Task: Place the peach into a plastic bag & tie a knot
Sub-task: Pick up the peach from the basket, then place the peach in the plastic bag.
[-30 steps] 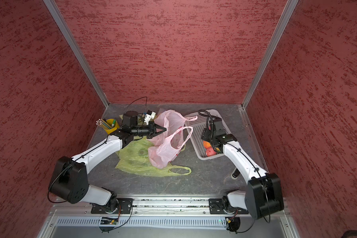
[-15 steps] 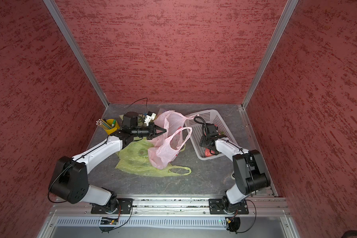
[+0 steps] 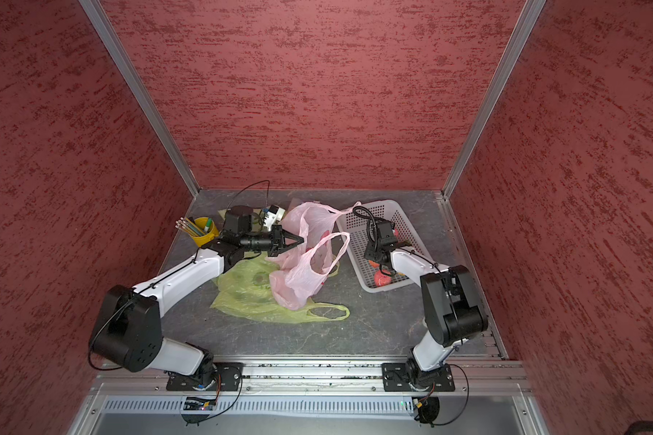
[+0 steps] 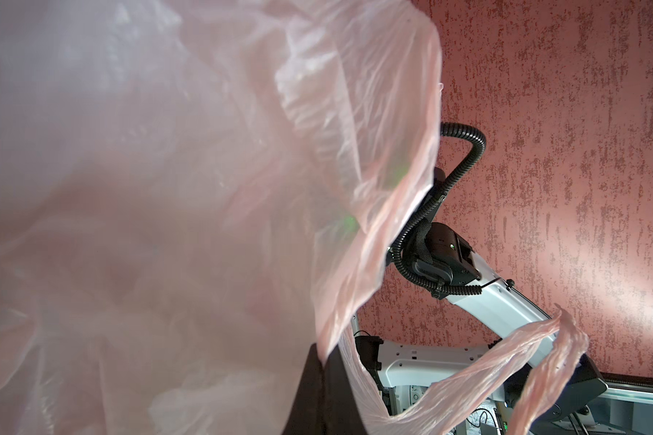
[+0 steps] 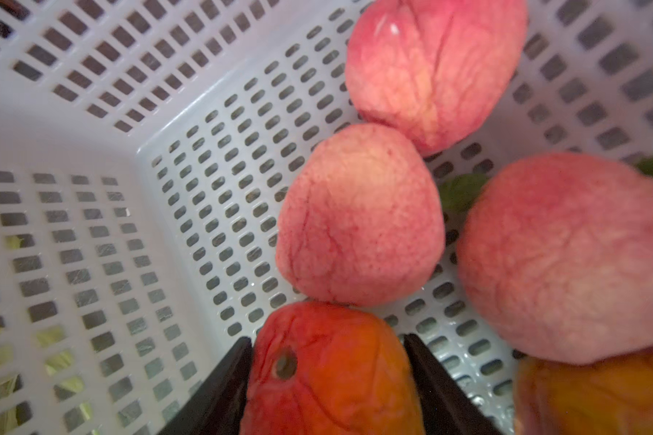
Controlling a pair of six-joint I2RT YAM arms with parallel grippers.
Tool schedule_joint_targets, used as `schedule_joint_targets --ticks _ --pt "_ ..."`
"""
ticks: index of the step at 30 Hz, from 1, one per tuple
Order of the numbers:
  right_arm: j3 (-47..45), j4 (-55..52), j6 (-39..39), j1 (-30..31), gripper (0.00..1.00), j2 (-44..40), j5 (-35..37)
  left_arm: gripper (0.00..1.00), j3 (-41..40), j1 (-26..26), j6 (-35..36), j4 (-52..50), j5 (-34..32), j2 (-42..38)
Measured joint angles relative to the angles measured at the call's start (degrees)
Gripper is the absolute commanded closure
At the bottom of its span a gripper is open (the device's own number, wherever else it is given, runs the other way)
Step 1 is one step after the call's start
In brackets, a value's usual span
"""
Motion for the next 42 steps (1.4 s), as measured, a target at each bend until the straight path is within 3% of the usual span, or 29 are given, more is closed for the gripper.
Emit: schedule_joint_targets --ticks 7,13,20,25,28,31,38,42 --pt "0.02 -0.83 -0.13 -0.04 0.52 -11.96 -6.08 1.0 0.0 0.0 0.0 0.0 0.04 0.31" --pt "0.09 2.29 2.82 0.33 0.55 -22.43 -20.24 1.0 0.0 0.0 0.0 -0.07 0.31 0.83" --pt "5.62 6.34 6.97 8.52 0.51 -18.86 -30.77 1.0 0.02 -0.09 0.0 -0.07 0.46 0.85" --pt "12.02 6.84 8.26 13.92 0.37 -11.98 -31.08 1.0 0.02 -0.2 0.0 -0.07 0.46 0.85" --pt "13.97 6.45 8.79 14.99 0.26 -8.52 -30.32 1.0 0.02 -0.24 0.0 -0.07 0.46 0.83" --pt "14.01 5.27 8.9 15.08 0.22 -7.04 -29.2 1.0 0.02 -0.24 0.0 -0.07 0.44 0.83" --pt "14.01 1.9 7.72 15.08 0.23 -8.22 -26.6 1.0 0.02 -0.22 -0.02 -0.07 0.46 0.83" --pt "13.9 -4.52 5.57 14.12 0.27 -13.99 -21.97 1.0 0.02 -0.22 -0.04 -0.02 0.46 0.83"
